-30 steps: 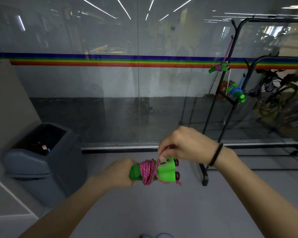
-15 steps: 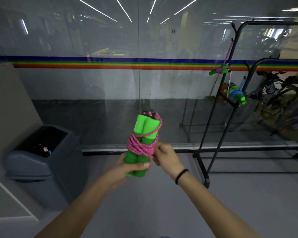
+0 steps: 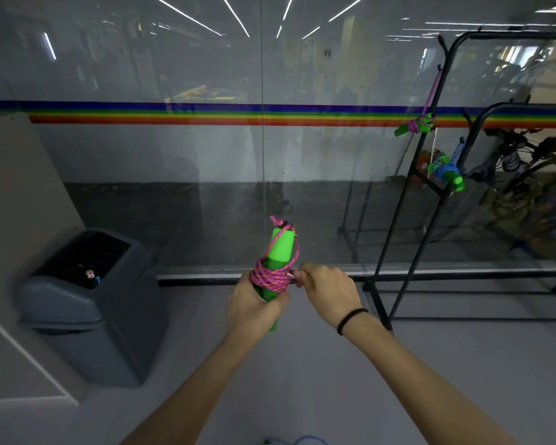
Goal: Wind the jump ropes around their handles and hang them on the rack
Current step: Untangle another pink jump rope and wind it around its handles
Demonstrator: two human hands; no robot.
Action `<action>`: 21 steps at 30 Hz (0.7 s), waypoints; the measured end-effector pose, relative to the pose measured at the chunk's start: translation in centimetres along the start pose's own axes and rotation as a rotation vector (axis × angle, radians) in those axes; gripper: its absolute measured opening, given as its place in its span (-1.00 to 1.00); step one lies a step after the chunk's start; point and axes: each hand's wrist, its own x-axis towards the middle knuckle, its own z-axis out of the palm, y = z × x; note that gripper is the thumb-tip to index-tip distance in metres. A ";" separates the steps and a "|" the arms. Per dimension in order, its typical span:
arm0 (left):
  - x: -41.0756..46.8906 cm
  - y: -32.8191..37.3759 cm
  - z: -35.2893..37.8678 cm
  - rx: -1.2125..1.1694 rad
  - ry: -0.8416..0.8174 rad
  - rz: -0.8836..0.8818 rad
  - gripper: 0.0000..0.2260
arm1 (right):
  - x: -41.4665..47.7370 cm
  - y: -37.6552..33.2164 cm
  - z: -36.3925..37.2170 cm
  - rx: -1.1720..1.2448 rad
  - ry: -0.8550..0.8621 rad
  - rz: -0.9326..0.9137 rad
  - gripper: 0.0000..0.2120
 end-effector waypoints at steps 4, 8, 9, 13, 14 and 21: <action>-0.5 0.4 0.3 -0.353 -0.041 -0.205 -0.80 | -0.8 2.6 0.6 0.076 -0.045 -0.004 -0.73; -0.4 1.0 0.2 -0.503 -0.044 -0.256 -0.76 | -1.0 4.1 0.8 0.069 -0.021 0.043 -0.71; -0.2 1.2 0.1 -0.525 -0.042 -0.248 -0.74 | -0.9 4.6 0.6 0.073 -0.012 0.057 -0.69; -0.3 1.4 -0.5 -0.558 -0.098 -0.208 -0.78 | -0.3 7.1 -0.5 0.084 0.011 0.091 -0.61; -0.5 1.4 -0.6 -0.548 -0.100 -0.193 -0.79 | -0.4 7.3 -0.8 0.087 0.019 0.092 -0.64; -0.1 2.7 -2.0 -0.418 -0.096 0.060 -0.70 | -1.7 2.9 -5.2 0.292 0.392 -0.195 -0.90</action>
